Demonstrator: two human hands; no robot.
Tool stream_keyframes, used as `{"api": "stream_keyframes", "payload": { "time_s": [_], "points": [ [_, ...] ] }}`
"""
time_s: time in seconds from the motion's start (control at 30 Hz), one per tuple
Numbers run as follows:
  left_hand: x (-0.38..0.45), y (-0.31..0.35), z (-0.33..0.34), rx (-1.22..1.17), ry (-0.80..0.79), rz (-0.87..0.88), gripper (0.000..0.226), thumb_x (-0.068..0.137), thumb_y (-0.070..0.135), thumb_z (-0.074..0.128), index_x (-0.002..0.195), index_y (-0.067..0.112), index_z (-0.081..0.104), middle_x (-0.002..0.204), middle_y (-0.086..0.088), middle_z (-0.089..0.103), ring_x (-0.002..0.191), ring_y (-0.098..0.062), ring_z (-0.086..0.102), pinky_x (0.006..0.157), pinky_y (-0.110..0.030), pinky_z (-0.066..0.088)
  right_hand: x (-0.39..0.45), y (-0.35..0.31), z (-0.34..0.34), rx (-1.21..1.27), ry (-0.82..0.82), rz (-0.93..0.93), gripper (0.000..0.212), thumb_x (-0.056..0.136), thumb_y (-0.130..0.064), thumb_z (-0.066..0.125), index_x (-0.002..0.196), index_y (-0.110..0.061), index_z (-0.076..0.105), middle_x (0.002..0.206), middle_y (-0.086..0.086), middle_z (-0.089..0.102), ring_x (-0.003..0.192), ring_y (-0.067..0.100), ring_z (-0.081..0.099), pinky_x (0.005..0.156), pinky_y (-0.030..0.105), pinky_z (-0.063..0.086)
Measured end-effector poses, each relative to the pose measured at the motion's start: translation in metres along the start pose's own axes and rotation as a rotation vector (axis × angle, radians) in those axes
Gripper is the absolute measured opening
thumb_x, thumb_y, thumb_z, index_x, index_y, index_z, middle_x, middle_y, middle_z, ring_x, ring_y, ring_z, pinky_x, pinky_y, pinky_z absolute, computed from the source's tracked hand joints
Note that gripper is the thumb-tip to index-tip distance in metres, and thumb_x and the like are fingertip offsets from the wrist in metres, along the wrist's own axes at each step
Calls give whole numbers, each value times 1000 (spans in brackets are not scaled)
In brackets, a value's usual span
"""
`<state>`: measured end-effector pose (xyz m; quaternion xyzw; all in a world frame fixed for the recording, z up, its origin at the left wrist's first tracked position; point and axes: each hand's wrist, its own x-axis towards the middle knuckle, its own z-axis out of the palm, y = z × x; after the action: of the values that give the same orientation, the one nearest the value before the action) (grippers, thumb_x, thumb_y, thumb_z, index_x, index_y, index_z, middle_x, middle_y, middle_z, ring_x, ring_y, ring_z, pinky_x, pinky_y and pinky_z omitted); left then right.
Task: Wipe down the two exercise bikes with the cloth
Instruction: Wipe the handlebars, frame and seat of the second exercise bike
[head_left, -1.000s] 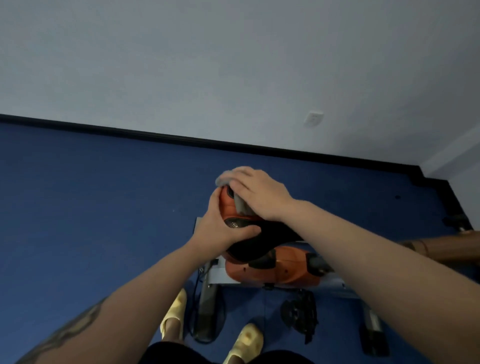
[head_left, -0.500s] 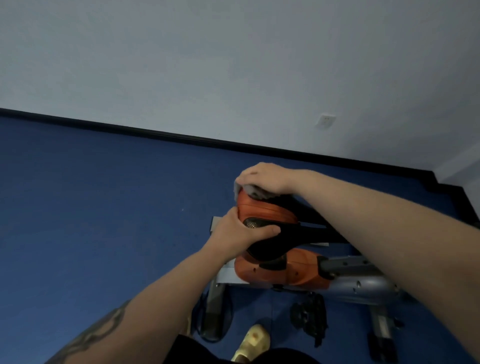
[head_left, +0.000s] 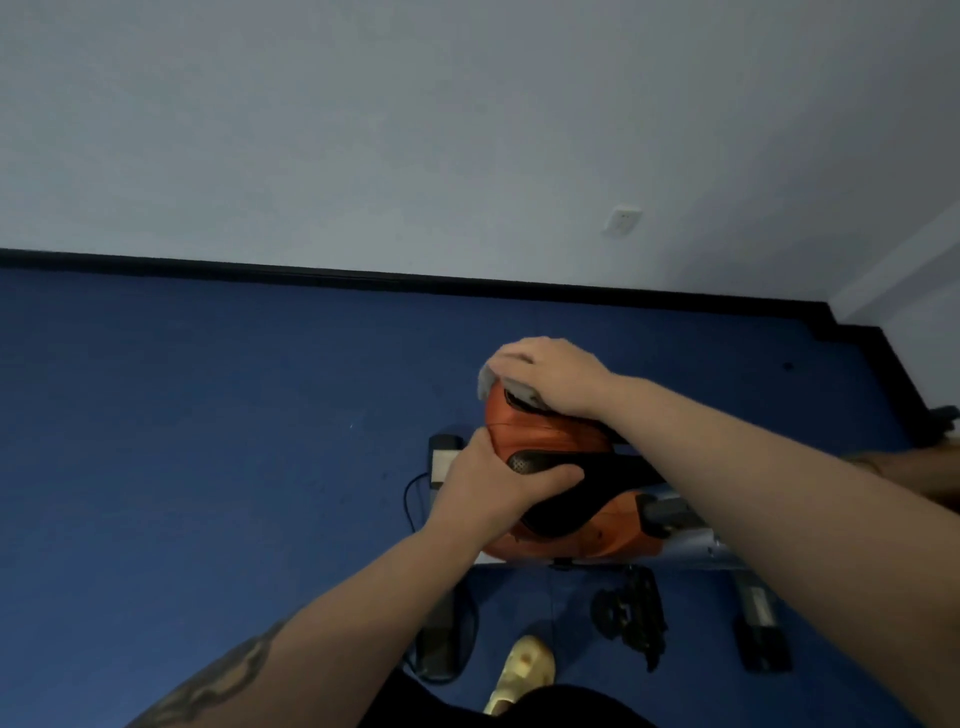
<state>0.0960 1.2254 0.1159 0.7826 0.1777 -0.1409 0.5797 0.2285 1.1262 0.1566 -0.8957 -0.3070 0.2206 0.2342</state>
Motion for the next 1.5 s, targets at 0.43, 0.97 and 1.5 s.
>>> {"api": "stream_keyframes", "payload": {
  "time_s": [0.43,0.97,1.5],
  "points": [
    [1,1,-2,148,-12,25,85,39,79,75,106,34,49,94,15,66,86,-2,63,75,-35,58,-29,-16,32,-249,241,-44,28,97,-48,42,108,-36,66,127,-9,53,119,17,42,89,39,38],
    [6,7,-24,219,-126,165,152,27,81,76,151,33,2,155,8,17,142,-13,25,115,-41,32,-52,-2,27,-59,382,436,40,102,-49,25,135,-41,46,133,-6,54,122,19,48,99,43,35],
    [76,55,-6,729,3,823,25,97,29,45,97,24,70,101,8,70,96,-14,61,83,-32,46,-94,-25,76,-233,629,713,49,99,-45,20,145,-39,36,148,-7,42,141,20,29,114,45,24]
  ]
}}
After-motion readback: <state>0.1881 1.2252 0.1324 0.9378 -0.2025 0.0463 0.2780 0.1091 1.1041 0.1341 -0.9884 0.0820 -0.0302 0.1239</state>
